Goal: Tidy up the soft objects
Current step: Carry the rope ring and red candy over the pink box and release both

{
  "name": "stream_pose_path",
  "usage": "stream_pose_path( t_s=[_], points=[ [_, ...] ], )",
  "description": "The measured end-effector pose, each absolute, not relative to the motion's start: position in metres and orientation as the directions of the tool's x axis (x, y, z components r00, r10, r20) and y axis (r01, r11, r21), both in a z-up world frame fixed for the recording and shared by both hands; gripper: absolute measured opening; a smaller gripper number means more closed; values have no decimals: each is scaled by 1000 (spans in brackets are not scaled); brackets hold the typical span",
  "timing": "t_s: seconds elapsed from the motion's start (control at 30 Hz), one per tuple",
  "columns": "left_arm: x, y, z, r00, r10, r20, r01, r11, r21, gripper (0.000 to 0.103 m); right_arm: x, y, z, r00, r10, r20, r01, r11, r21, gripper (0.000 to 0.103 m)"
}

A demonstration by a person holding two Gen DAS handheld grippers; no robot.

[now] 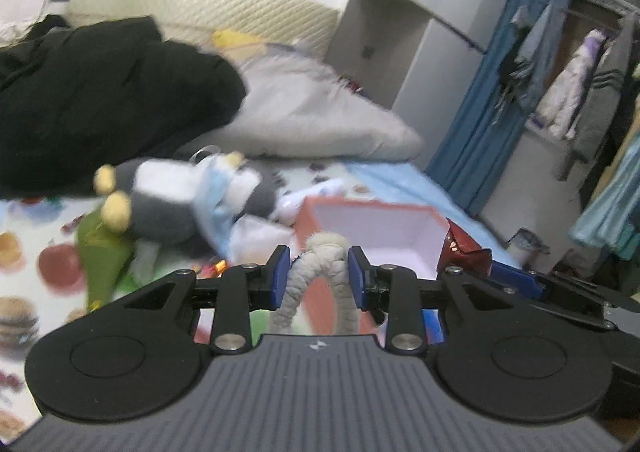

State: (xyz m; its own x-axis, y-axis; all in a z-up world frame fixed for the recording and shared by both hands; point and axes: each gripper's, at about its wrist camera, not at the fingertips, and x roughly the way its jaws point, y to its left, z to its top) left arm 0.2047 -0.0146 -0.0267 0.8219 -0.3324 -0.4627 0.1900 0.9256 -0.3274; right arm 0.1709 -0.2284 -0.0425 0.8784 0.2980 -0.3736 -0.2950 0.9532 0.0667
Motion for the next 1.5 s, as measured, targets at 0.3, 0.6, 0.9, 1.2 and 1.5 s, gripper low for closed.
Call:
stream_pose_path(
  t_s=[0.3, 0.6, 0.9, 1.2, 1.5],
  points=[
    [244, -81, 0, 792, -434, -430, 319, 894, -314, 37, 186, -286, -20, 913, 208, -352, -203, 978, 52, 37],
    [324, -147, -40, 653, -519, -551, 366, 854, -370, 37, 239, -359, -54, 861, 132, -490, -92, 990, 105, 37],
    [404, -200, -96, 521, -489, -699, 371, 868, -331, 37, 299, -403, -106, 749, 82, -657, 11, 991, 136, 37],
    [431, -224, -139, 449, -429, -784, 383, 885, -265, 37, 317, -419, -153, 670, 91, -737, 30, 988, 149, 39],
    [433, -213, -155, 452, -405, -794, 370, 896, -246, 52, 318, -420, -158, 680, 108, -725, 47, 981, 191, 72]
  ],
)
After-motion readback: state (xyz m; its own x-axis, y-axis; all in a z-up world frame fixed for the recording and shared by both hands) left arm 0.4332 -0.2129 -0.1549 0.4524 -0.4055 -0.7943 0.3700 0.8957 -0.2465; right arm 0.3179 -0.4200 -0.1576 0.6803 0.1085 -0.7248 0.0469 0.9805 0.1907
